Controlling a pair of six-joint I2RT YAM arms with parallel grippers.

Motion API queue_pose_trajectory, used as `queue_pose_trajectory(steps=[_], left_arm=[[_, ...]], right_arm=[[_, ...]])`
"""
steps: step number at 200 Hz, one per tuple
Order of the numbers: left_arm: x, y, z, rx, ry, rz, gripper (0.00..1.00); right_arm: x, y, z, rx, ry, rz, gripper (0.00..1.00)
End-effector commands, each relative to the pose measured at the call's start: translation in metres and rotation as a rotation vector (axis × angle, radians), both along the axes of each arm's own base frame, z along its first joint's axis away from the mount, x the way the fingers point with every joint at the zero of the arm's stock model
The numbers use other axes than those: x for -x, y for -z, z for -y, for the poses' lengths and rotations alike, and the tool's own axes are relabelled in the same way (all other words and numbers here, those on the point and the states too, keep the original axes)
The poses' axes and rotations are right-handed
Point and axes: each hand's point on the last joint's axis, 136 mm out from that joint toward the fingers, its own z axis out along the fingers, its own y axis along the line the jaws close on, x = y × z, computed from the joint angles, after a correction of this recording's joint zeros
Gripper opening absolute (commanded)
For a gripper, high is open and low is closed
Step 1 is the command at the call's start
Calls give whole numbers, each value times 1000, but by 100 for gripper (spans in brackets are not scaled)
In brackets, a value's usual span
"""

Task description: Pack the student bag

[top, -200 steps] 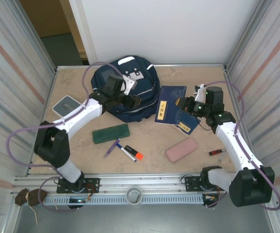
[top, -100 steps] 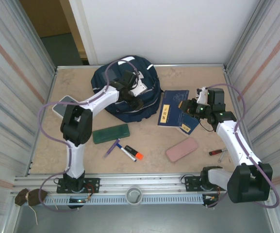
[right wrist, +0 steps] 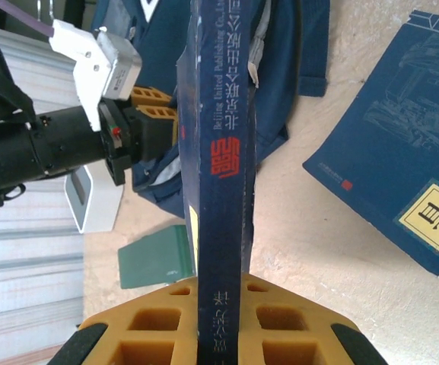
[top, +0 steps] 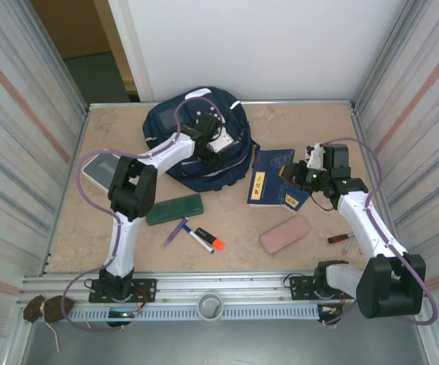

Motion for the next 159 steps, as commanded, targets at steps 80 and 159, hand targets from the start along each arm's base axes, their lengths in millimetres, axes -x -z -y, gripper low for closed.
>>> queue_pose_trajectory(steps=[80,159], left_arm=[[-4,-193,0,583,30,163,0],[-14,-228,-5,707,64,142,0]], right_arm=[[-47,-33,-26,-186,58,33,0],[-150,-26,-111,-303,110,74,0]])
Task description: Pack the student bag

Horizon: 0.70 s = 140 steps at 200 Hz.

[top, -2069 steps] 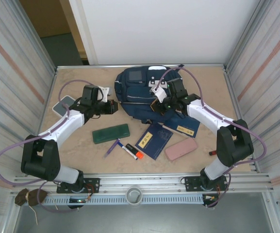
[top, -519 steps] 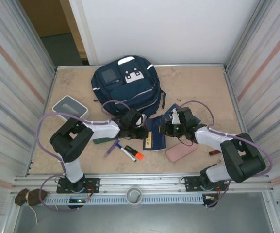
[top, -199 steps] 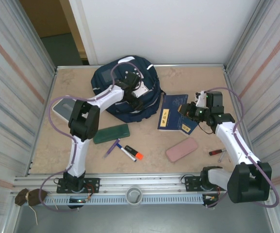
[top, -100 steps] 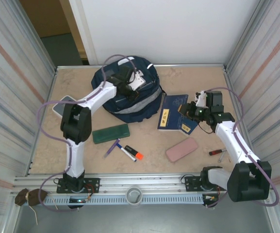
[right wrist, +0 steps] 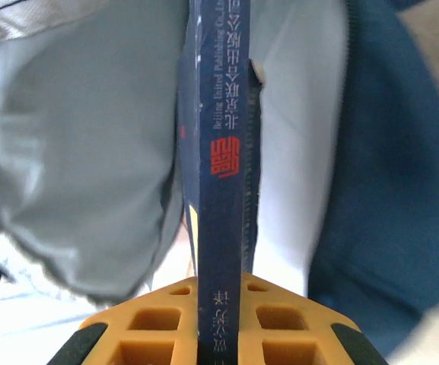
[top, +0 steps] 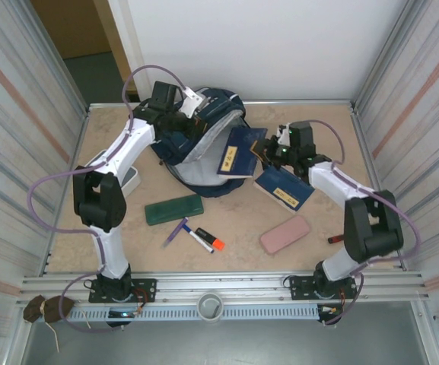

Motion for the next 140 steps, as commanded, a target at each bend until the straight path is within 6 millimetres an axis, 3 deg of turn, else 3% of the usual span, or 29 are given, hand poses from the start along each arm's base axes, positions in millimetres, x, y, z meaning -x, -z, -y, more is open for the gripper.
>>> queue_pose_trajectory(steps=[1,31,65,80,101,120,140], left_arm=[[-1,-63,18,148,83,105,0],[-1,-78,25,237,121,59,0],[-6,-85,22,275,125,43,0],[-8,-87,17,282,122,43,0],[-13,-87,11,290,107,40,0],[-15,-83,7,286,95,34,0],[-19,-75,6,284,86,28,0]], right_arm=[[-44,-23,-21,-88,75,85,0],[-88,6,-48,-158,173,63,0],[-133,22,-89,-202,233,104,0],[-145,33,-111,-157,223,106,8],[-147,46,-118,-41,182,89,34],[-134,39,-98,73,141,124,45],[-106,21,-73,162,88,170,54]])
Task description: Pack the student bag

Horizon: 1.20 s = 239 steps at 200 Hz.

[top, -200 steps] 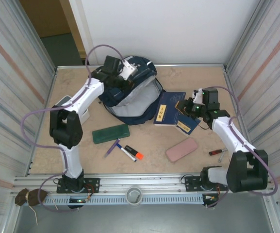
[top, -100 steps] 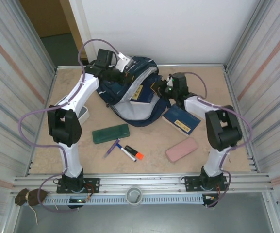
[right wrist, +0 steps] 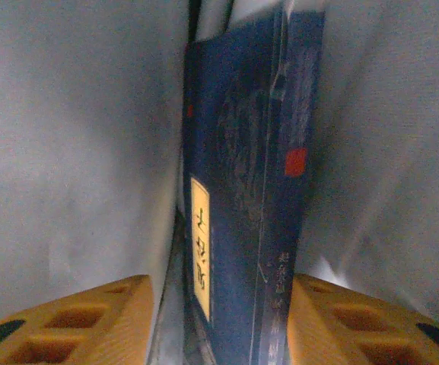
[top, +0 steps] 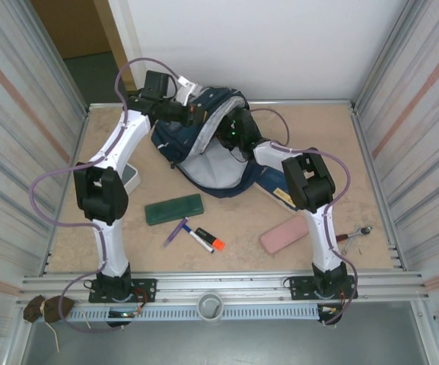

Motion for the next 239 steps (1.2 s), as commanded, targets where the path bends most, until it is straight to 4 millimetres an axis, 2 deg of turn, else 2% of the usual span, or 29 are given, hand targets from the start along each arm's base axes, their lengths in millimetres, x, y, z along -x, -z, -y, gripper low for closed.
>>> queue_pose_trajectory(steps=[1,20,38,56,72,82,87,94,101,124,144,156,179,209,224,239], left_arm=[[-7,-44,6,88,40,130,0],[-11,-34,5,74,31,116,0],[-15,-18,3,45,9,96,0],[-17,7,2,-5,-12,72,0],[-17,32,3,-67,-28,54,1],[-16,46,5,-103,-33,39,4],[-15,53,5,-122,-34,33,6],[-13,61,6,-142,-35,23,8],[-12,67,5,-160,-46,13,13],[-2,77,-1,-208,-131,-34,40],[18,77,-2,-209,-274,-57,56],[36,74,3,-132,-353,-83,61],[85,80,35,42,-378,-177,64],[148,117,94,43,-294,-337,65],[171,136,124,45,-231,-417,64],[184,153,150,43,-185,-476,62]], right_arm=[[20,-42,42,146,-31,92,55],[57,-53,68,194,-95,111,58],[94,-55,103,250,-133,105,60],[125,-38,156,396,-112,29,63],[142,-16,208,544,-81,-71,68],[149,-4,231,583,-85,-141,71],[151,2,240,594,-90,-173,78],[154,9,249,610,-96,-207,82],[155,16,256,626,-104,-232,83],[153,34,272,668,-109,-291,86],[145,45,279,682,-114,-333,90],[140,51,282,681,-113,-351,92],[136,65,283,628,-137,-399,94],[154,83,283,620,-173,-476,94],[165,89,282,589,-182,-507,92],[173,92,280,549,-187,-528,87]])
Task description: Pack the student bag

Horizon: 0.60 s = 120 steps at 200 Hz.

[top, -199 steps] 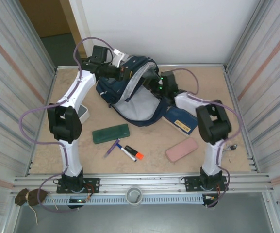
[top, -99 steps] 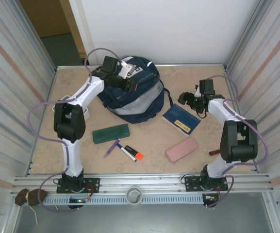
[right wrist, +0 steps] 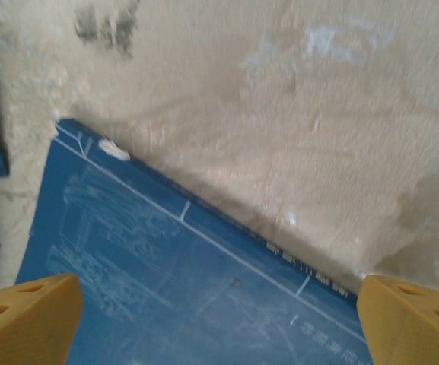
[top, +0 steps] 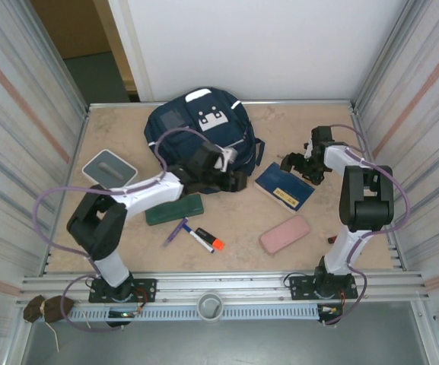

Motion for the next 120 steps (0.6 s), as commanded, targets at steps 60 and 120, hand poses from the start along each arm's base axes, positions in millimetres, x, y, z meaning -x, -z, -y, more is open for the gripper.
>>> queue_pose_trajectory(steps=[60,120], left_arm=[[6,69,89,43,48,-224,48],[-35,87,126,32,97,-222,44]], right_arm=[[37,6,-2,-132,47,-56,79],[34,0,-11,-250,82,-23,62]])
